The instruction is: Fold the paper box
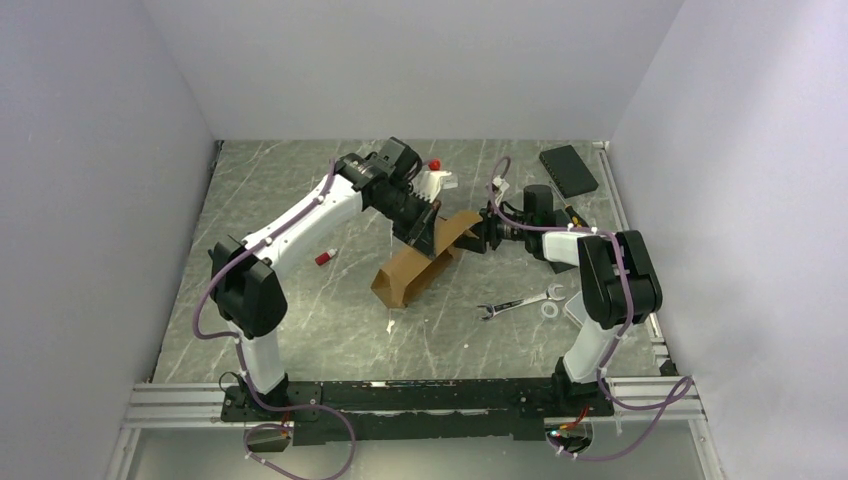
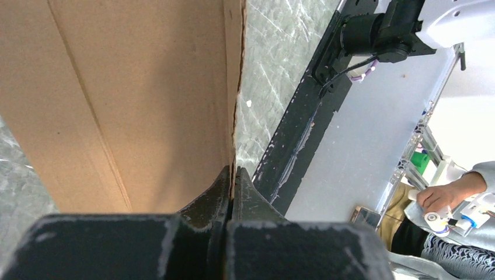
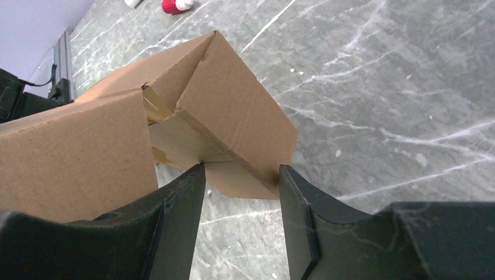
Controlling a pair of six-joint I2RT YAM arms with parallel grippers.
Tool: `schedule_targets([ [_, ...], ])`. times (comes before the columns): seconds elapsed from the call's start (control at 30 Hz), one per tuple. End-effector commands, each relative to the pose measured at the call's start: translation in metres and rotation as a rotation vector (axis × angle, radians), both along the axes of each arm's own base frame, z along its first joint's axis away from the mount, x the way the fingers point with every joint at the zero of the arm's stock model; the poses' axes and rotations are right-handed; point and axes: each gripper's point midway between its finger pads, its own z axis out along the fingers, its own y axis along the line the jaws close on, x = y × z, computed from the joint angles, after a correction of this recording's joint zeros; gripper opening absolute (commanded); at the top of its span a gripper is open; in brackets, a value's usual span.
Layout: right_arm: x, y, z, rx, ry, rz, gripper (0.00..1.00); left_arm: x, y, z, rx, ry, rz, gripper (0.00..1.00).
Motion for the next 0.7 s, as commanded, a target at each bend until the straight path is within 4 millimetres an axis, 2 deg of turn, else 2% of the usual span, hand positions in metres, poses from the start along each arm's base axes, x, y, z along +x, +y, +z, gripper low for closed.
schedule_targets([
  [0.0,0.020,0.013,0.021,0.005,-0.140,0.016,0.52,-0.003,-0.003,0.021,-0.093,-0.027,-0.048,0.00],
  [0.13,0.024,0.020,0.022,-0.002,-0.163,0.010,0.50,-0.001,0.001,0.020,-0.096,-0.032,-0.057,0.00],
  [0.27,0.033,0.021,0.028,0.010,-0.198,-0.023,0.59,0.000,0.006,0.020,-0.113,-0.030,-0.062,0.00],
  [0.37,0.039,0.021,0.030,0.022,-0.216,-0.034,0.61,0.001,0.011,0.020,-0.130,-0.018,-0.059,0.00],
  [0.53,0.043,0.025,0.036,0.052,-0.253,-0.021,0.56,0.003,0.017,0.021,-0.158,-0.003,-0.064,0.00],
  [0.67,0.039,0.029,0.043,0.087,-0.287,0.010,0.54,0.003,0.018,0.023,-0.180,0.004,-0.072,0.00],
])
